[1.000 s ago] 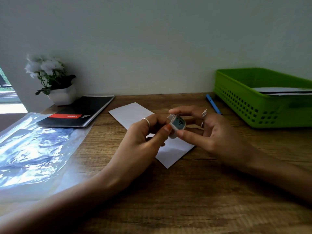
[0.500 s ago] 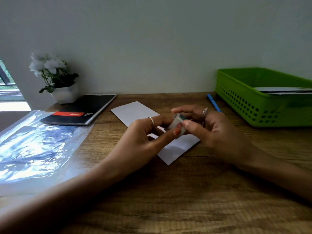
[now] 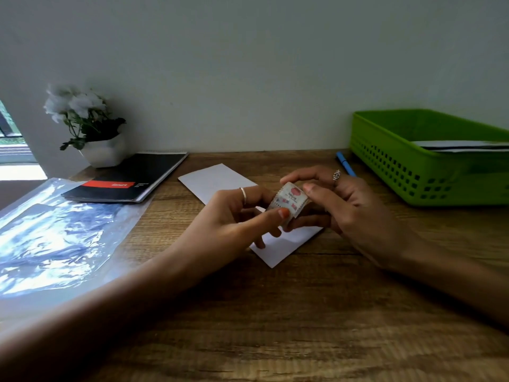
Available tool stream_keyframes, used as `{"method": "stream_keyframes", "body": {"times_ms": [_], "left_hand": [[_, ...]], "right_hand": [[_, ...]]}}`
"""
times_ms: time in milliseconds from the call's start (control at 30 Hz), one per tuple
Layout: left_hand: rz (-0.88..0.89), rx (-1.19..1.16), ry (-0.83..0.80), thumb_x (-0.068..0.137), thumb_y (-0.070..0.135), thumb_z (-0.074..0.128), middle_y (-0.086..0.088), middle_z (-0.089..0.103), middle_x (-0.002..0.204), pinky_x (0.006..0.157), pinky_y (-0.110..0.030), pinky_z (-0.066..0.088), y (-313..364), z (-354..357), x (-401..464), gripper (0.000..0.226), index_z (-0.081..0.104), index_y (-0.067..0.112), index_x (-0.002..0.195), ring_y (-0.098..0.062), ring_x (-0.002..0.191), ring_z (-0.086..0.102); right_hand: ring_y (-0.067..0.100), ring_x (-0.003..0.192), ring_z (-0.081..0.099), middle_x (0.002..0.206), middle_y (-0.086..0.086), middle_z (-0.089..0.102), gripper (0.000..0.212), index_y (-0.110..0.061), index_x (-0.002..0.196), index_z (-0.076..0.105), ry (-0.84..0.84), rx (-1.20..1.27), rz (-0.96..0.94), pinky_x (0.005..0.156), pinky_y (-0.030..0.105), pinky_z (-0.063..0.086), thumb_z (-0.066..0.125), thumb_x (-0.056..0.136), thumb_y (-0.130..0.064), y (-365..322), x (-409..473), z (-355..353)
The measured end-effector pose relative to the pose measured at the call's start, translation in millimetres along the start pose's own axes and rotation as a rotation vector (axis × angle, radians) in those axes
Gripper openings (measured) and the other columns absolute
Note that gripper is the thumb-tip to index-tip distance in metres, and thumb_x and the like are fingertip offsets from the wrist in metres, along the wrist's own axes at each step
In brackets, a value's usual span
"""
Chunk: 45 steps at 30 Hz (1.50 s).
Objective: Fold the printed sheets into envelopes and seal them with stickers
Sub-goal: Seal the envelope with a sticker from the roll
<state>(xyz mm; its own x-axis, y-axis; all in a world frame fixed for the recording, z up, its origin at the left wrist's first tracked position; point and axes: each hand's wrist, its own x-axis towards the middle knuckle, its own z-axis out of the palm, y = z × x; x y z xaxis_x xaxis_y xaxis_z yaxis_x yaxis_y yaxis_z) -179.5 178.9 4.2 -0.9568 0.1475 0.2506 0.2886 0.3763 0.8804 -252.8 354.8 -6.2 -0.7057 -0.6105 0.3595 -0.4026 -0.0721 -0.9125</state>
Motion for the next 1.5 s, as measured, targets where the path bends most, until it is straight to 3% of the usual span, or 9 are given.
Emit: {"method": "stream_keyframes", "body": {"times_ms": [467,667,867,1033,1267,1500], "left_hand": [[-0.067,-0.124,0.063,0.087,0.011,0.056,-0.002,0.073,0.093,0.078,-0.02,0.053,-2.3,1.0,0.7,0.016,0.07,0.011,0.093,-0.013,0.092,0.067],[-0.041,-0.084,0.095,0.076,0.023,0.06,-0.004,0.072,0.09,0.084,-0.031,0.054,-3.1,1.7,-0.1,0.016,0.073,0.017,0.084,-0.015,0.091,0.067],[-0.02,-0.018,0.173,0.085,0.003,0.056,-0.005,0.071,0.081,0.071,-0.027,0.052,-4.2,3.3,-0.8,0.017,0.071,0.009,0.081,-0.015,0.078,0.065],[-0.051,-0.098,0.118,0.087,-0.004,0.049,-0.004,0.072,0.088,0.069,-0.016,0.05,-1.6,3.5,-2.1,0.025,0.07,0.009,0.09,-0.01,0.082,0.066],[-0.024,-0.171,0.098,0.089,0.007,0.054,0.0,0.072,0.099,0.073,-0.018,0.051,-0.7,-1.0,-2.4,0.024,0.066,0.017,0.108,-0.013,0.09,0.066],[-0.017,-0.14,0.111,0.082,0.013,0.061,0.004,0.073,0.09,0.064,-0.015,0.051,3.2,-0.2,-3.9,0.021,0.067,0.021,0.1,-0.005,0.074,0.066]], "right_hand": [[0.016,0.098,0.068,0.106,0.01,0.065,0.021,-0.013,0.107,0.061,0.008,-0.04,-0.057,0.076,0.026,0.056,0.045,0.094,-0.007,-1.1,-1.7,1.5],[0.016,0.098,0.068,0.106,0.008,0.065,0.019,-0.014,0.106,0.06,-0.002,-0.058,-0.052,0.075,0.025,0.056,0.046,0.093,-0.008,-1.6,-1.5,1.7],[0.017,0.096,0.069,0.103,0.007,0.066,0.017,-0.014,0.104,0.06,-0.014,-0.102,-0.074,0.076,0.03,0.058,0.047,0.094,-0.009,-2.2,-3.4,4.0],[0.024,0.092,0.07,0.104,0.011,0.067,0.019,-0.009,0.106,0.058,-0.003,-0.011,-0.02,0.075,0.027,0.057,0.042,0.096,-0.007,-1.5,-2.0,2.8],[0.031,0.088,0.071,0.099,0.01,0.072,0.023,-0.012,0.103,0.06,0.018,0.14,0.108,0.076,0.034,0.058,0.038,0.098,-0.011,1.5,2.6,0.9],[0.027,0.085,0.07,0.092,0.003,0.072,0.027,-0.023,0.1,0.064,0.05,0.04,0.116,0.071,0.034,0.059,0.038,0.098,-0.015,-1.1,1.9,3.1]]}}
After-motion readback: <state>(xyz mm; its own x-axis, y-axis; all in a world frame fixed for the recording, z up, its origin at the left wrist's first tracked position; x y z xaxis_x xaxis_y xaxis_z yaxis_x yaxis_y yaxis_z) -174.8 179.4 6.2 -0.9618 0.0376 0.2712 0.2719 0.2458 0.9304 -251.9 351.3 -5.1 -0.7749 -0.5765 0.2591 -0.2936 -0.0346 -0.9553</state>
